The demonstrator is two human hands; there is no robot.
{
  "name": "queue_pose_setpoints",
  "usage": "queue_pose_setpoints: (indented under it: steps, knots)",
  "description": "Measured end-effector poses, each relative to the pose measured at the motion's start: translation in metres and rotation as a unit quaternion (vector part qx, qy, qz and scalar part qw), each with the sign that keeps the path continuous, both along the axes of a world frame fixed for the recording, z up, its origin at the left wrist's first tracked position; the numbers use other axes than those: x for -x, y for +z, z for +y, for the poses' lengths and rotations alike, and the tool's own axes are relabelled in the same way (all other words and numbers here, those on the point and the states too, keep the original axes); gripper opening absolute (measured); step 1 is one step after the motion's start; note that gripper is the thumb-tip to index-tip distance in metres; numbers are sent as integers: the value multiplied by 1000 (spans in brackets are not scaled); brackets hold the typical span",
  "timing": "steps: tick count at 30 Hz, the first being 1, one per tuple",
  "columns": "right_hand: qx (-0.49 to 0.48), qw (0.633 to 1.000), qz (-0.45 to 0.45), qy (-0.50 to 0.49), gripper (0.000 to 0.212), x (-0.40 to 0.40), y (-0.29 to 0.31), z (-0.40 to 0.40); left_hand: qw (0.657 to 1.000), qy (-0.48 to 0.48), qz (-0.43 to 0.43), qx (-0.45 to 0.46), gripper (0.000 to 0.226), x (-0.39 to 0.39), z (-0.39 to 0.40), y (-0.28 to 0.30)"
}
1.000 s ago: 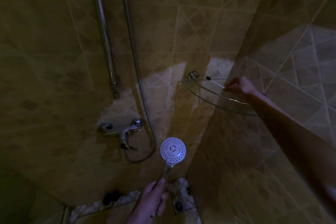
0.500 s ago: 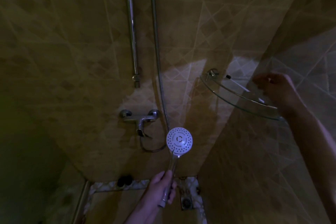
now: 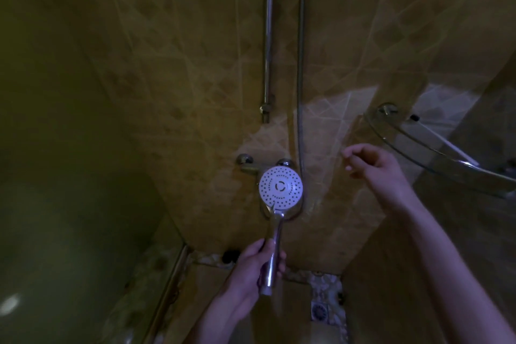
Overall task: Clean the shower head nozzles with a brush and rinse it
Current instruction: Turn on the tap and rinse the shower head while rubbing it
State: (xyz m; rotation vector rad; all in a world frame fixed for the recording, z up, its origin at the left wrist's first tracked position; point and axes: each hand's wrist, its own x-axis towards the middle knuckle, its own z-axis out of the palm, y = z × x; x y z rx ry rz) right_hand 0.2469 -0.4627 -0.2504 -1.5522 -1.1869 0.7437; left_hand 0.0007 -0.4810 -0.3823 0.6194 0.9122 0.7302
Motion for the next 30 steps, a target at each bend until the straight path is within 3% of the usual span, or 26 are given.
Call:
queue_pose_setpoints:
  steps: [7, 13, 22, 30]
  knots:
    - [17, 1000, 22, 4, 16, 51, -1, 29, 994, 22, -14, -106, 14, 40, 54, 24]
    - [-33, 999, -2, -18, 14, 72, 36, 72, 982, -3, 3, -189, 16, 72, 141, 74]
    - [-191, 976, -65, -87, 14, 54, 170, 156, 962, 25, -28, -269, 16, 83, 226, 141]
    - [-241, 956, -113, -124, 13, 33, 273, 223, 941, 49, -59, -331, 13, 73, 251, 199]
